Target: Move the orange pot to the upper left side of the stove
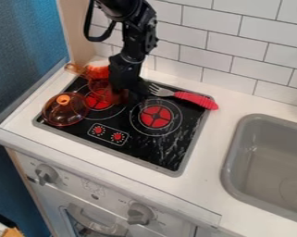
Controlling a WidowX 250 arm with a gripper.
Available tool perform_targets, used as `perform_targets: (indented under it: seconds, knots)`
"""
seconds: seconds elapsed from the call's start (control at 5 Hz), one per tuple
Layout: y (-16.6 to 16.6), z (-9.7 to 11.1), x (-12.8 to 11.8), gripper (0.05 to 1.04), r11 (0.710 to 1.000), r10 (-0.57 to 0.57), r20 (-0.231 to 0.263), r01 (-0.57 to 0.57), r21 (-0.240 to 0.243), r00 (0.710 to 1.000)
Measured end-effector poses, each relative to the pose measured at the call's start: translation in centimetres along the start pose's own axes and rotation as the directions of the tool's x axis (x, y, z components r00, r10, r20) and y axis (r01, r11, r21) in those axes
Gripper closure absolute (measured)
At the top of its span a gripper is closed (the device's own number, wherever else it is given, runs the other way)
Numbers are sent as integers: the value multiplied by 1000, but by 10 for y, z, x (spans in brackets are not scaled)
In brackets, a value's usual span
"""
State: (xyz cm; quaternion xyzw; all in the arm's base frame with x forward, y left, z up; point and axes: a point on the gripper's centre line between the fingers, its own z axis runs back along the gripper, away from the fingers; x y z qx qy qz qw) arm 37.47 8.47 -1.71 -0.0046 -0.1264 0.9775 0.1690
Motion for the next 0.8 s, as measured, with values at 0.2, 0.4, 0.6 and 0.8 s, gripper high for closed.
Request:
perform_targets:
  seconds: [0.2, 0.4, 0.6, 0.8]
  knots:
    - [0, 9, -3, 75, 1000, -12, -4, 12, -27, 1000]
    - [-6, 30, -8, 78, 999, 0, -57, -2, -41, 998]
    - [-13, 60, -7, 83, 997, 51, -109, -57, -51, 993]
    - [-23, 81, -4, 83, 993, 82, -162, -94, -68, 983]
